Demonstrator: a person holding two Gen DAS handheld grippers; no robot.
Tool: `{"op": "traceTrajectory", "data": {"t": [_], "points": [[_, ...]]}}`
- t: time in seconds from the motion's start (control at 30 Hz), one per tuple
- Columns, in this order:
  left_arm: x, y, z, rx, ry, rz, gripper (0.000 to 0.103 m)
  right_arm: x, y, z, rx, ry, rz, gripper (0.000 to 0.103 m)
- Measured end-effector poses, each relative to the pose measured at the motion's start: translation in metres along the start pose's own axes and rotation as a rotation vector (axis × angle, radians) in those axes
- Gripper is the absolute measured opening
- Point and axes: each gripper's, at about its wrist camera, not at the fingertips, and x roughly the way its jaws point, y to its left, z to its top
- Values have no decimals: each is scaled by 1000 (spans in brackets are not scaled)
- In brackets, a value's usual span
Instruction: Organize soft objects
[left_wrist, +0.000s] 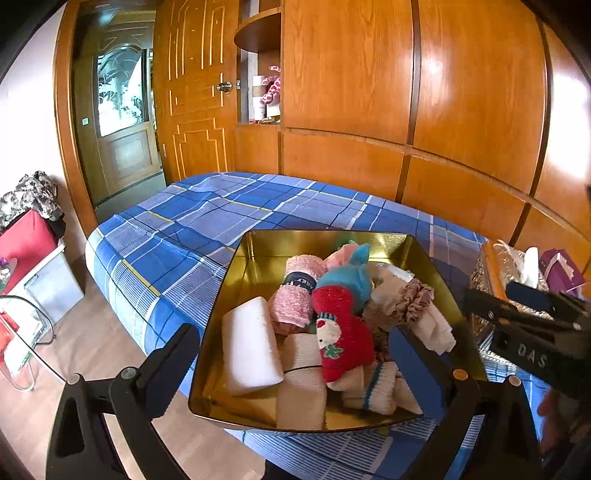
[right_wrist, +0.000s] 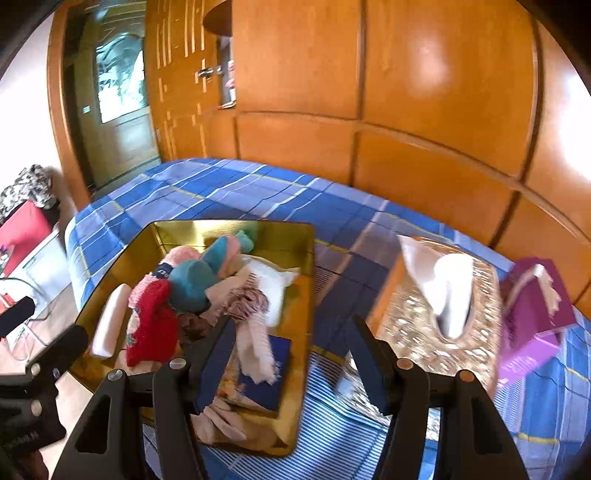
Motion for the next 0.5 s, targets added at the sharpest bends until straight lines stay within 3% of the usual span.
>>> {"op": "traceTrajectory", "data": {"t": [0.2, 0.5], "points": [[-8, -7, 1, 4, -22, 1, 103, -13, -3, -11, 8, -30, -48, 63], [-18, -14, 3, 16, -53, 10, 103, -21, -1, -16, 10, -42, -47, 63]]}}
